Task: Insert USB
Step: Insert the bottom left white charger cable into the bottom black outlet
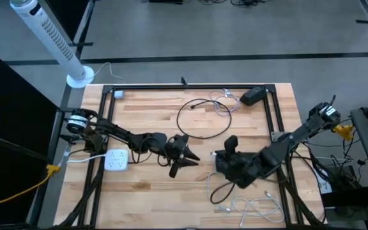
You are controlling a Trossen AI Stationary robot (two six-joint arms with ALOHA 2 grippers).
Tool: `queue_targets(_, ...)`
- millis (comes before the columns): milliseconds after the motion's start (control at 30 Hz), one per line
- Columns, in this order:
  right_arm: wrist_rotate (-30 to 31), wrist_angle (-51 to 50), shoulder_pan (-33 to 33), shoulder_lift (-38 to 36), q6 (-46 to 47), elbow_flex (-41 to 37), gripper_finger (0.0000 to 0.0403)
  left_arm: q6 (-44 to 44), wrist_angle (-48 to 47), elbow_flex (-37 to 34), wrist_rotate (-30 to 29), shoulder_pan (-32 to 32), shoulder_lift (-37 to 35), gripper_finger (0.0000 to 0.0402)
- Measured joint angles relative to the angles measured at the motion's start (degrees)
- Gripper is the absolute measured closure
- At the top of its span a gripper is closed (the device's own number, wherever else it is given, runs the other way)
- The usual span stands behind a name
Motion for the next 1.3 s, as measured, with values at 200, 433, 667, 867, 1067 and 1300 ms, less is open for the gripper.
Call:
queue_targets(200, 10.0, 4.8, 2.5, 5.4, -8.5, -0.1, 0.0394, -4.0, -0.1, 0.0, 0.6, 2.7, 0.0, 0.0264)
queue_targets(433, 15.1, 15.5, 3.4, 9.7, -22.4, -0.1, 0.0394, -8.7, 0.5, 0.0, 7.9, 4.2, 0.0, 0.0195)
queue_targets(667, 15.2, 26.8, 3.4, 11.6, -34.9, -0.1, 0.0394, -11.5, 3.0, 0.5, 10.5, 4.2, 0.0, 0.0178)
queue_targets(867, 15.2, 30.9, 3.4, 11.7, -40.1, -0.1, 0.0394, -13.1, 2.8, 0.5, 11.5, 4.1, 0.0, 0.0212)
queue_targets(1067, 15.1, 32.5, 2.9, 11.8, -42.1, -0.1, 0.0394, -15.1, 2.7, 0.5, 11.5, 3.9, 0.0, 0.0244)
queue_targets(1300, 13.7, 32.5, 1.2, 11.8, -42.1, -0.1, 0.0394, -15.5, 2.4, 0.5, 10.9, 3.9, 0.0, 0.0268)
